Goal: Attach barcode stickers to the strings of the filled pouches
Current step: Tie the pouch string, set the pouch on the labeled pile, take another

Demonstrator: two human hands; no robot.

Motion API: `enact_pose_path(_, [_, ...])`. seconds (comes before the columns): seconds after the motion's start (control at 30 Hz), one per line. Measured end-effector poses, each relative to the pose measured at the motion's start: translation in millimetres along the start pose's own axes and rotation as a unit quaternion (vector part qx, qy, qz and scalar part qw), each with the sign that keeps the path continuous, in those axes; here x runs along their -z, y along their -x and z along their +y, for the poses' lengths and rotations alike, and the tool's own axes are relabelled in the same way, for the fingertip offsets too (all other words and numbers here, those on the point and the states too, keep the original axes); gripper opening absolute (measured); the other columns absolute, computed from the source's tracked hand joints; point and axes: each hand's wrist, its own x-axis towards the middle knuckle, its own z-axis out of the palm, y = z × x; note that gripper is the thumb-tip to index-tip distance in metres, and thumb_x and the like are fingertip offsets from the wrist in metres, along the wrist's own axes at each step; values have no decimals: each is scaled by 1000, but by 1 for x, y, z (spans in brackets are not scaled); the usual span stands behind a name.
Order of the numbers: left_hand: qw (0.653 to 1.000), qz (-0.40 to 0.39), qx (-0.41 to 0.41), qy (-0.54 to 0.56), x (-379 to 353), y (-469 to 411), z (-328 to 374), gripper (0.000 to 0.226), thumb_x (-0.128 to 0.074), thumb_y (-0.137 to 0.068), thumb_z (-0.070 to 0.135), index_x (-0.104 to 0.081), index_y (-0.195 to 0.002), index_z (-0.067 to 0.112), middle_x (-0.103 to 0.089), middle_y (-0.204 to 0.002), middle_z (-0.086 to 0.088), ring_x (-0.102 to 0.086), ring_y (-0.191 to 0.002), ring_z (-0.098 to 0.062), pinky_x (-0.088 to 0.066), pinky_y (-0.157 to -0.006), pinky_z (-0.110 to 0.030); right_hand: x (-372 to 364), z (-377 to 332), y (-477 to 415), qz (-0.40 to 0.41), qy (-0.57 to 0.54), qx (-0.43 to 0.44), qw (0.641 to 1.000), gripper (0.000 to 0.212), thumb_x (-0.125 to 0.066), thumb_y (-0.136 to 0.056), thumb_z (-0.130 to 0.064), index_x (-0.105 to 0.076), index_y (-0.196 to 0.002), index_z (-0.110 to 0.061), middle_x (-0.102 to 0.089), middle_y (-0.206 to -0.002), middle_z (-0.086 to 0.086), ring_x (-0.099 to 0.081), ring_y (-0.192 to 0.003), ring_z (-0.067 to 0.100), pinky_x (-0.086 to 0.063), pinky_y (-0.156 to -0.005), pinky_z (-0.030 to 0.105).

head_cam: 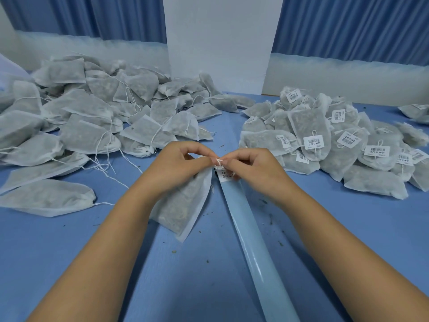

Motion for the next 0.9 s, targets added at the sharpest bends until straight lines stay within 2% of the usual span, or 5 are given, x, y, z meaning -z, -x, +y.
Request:
enact_pose_path(0.13, [999,23,-31,-5,1,-1,-1,11,-77,-83,24,-77,-75,31,-58,-71,-24,-39,-56,-16,-32,-47,-21,-1,-1,1,14,16,26,999,12,-69,-89,-12,-76,-82,-19,-71,-77,-12,-59,-67,-6,-43,-67,10])
enact_pose_path(0.33, [1000,-20,19,12,-3,-2,1,12,-69,-71,37,-78,-76,30,-67,-104,-25,-50,-76,-16,-38,-70,-29,-4,0,2,45,74,68,994,20,-67,-87,-5,-74,-82,-22,-65,-84,-8,-59,-72,-3,-43,-70,10])
enact_pose_path(0.43, [998,-36,35,32,-5,-1,2,16,-65,-69,35,-79,-76,30,-72,-101,-17,-54,-87,-14,-38,-83,-29,-5,1,2,48,78,77,993,22,-67,-87,-4,-73,-81,-24,-64,-82,-10,-59,-72,-3,-43,-68,10])
enact_pose_path(0.57, [997,-36,39,48,-2,-3,-2,19,-70,-83,24,-79,-71,36,-73,-79,15,-60,-77,4,-42,-70,-11,-7,3,4,52,63,99,992,23,-66,-87,-4,-68,-89,-27,-67,-83,-9,-62,-78,5,-43,-67,13])
enact_pose_path(0.9, [994,-15,69,79,2,-4,-2,8,-74,-77,29,-81,-76,33,-78,-92,6,-66,-86,0,-46,-82,-20,-9,6,5,67,110,166,978,25,-68,-82,2,-68,-85,-23,-64,-88,-2,-63,-77,8,-51,-61,22])
